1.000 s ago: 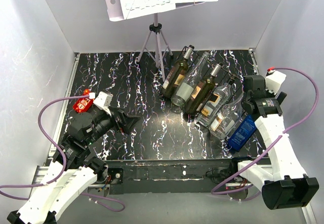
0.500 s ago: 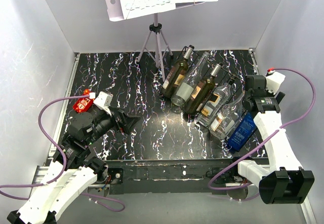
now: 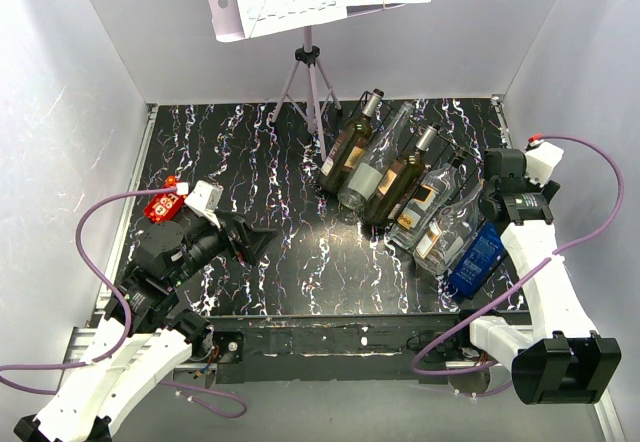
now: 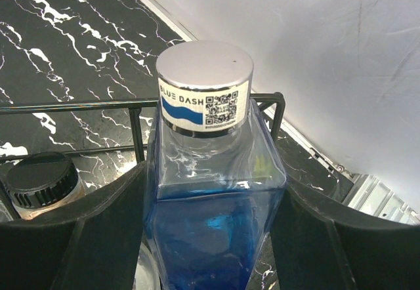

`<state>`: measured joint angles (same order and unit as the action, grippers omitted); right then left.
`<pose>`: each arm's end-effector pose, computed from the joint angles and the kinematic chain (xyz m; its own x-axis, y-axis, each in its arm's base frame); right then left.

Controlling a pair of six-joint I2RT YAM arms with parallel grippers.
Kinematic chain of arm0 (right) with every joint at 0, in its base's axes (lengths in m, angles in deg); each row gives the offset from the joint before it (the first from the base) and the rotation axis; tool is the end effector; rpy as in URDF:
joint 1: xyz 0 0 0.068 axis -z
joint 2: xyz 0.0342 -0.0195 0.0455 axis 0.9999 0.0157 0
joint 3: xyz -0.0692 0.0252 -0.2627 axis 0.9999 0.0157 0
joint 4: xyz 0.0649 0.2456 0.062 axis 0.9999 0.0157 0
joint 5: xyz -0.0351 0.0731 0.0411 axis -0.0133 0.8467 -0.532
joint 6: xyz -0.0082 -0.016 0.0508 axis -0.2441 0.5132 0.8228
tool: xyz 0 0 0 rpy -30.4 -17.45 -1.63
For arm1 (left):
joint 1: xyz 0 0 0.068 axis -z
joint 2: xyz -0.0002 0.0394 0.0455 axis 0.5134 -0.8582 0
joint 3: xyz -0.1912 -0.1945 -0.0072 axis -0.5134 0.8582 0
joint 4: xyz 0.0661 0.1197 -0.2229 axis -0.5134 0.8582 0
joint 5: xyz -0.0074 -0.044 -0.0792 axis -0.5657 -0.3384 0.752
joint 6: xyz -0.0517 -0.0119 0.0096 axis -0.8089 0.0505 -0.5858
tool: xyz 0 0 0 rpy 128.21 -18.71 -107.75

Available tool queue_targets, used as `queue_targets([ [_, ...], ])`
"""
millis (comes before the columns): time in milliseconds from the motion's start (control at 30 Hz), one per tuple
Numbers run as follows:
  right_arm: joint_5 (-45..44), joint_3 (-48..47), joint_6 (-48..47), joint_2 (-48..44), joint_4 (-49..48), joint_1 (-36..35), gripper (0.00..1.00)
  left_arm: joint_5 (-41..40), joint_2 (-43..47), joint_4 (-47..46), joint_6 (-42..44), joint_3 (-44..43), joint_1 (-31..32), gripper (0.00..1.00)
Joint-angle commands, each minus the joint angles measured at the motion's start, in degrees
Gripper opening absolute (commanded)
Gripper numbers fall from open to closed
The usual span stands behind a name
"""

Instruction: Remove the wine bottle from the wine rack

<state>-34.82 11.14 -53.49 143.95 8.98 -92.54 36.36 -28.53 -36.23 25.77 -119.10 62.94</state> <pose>0.2084 -0.0143 0.3230 -0.3830 0.2603 -0.8863 0.7514 0.6459 -0.1350 0.0930 -0.0648 0.3310 -0.3792 -0.1421 -0.9143 0.5618 0.7498 -0.3495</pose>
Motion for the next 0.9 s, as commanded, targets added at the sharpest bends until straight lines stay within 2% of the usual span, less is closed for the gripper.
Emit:
queue_targets([
  [0, -2.6, -2.1, -2.7, -1.9, 0.6, 0.3, 0.34, 0.4, -0.5, -0.1, 0.6, -0.1, -0.1, 0.98],
  [233, -0.8, -4.0, -3.4, -6.2, 1.6, 0.3, 0.22, 0.7, -1.3, -0.2, 0.6, -0.1, -0.1, 0.98],
  [433, -0.6, -6.6, -3.7, -9.6, 3.2, -0.2, 0.19, 1.0, -1.5, -0.2, 0.5, -0.2, -0.1, 0.98],
  [700, -0.1, -8.2, -5.2, -12.6, 4.2, -1.0, 0.01, 1.0, -1.3, -0.2, 0.5, -0.1, -0.1, 0.98],
  [867, 0.0, -9.4, -6.9, -13.5, 5.0, -1.9, 0.01, 1.0, -1.1, -0.2, 0.4, -0.1, -0.1, 0.98],
])
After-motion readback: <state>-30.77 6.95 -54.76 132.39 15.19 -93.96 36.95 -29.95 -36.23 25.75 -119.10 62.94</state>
